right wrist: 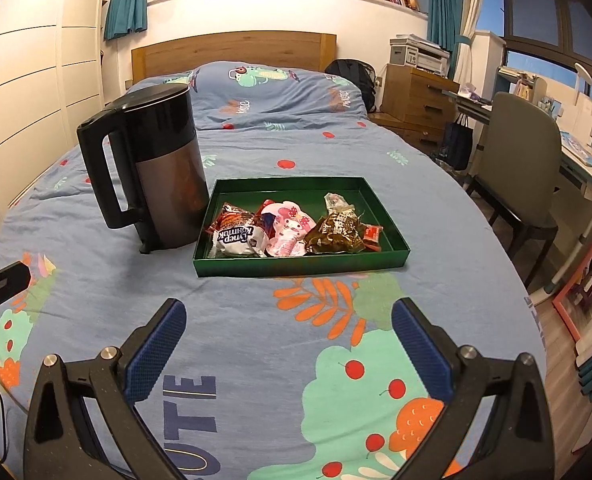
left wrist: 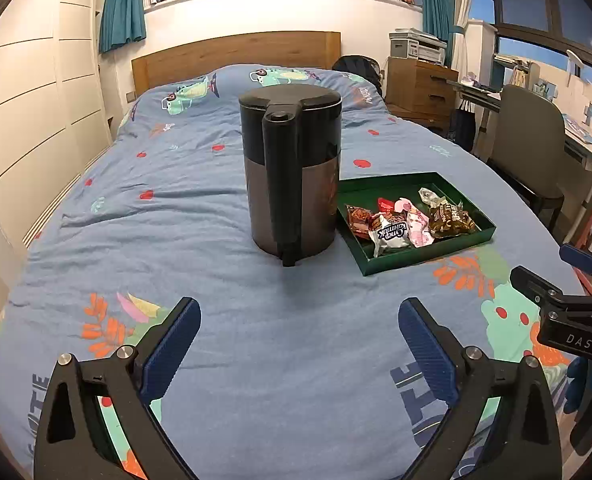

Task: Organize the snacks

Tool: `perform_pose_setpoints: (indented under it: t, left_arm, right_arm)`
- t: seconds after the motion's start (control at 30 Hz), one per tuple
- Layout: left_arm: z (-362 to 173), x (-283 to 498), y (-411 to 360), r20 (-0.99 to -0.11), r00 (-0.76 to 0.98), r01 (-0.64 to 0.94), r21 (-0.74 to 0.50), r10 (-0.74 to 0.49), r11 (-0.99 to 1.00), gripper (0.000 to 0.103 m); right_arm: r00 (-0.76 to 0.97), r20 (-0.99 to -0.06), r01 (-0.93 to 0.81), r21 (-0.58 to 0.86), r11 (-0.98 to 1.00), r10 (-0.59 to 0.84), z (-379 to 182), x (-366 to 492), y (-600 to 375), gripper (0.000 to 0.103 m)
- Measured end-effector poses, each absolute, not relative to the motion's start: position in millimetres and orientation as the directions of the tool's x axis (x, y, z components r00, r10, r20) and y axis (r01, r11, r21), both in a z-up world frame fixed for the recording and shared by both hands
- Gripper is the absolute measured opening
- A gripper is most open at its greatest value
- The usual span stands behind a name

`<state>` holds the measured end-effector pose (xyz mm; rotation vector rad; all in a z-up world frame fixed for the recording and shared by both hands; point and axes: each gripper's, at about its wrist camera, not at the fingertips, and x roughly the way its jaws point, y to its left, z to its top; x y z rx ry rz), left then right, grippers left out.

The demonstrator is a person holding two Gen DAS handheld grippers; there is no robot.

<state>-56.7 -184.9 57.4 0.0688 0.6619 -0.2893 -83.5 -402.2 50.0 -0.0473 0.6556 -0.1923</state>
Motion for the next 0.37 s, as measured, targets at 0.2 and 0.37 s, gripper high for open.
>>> perform_pose_setpoints:
  t: [0.2,0.37]
  left_arm:
    - [59.0,-56.4,-187.5,-0.613,0.754,0.283,-0.022,-0.236,0.959,0.098]
    - [59.8,-53.8,-185.8,-0.612,0.759,0.267,-0.018,-0.222,0.964,0.098]
  right_arm:
    - [0.776,-0.601,0.165,-0.101,0.981,-0.192,50.4,-83.5,-403.7,0.103]
    - [0.778,-0.598,0.166,-0.099,0.981,-0.192,51.7,-82.7,-406.1,0.103]
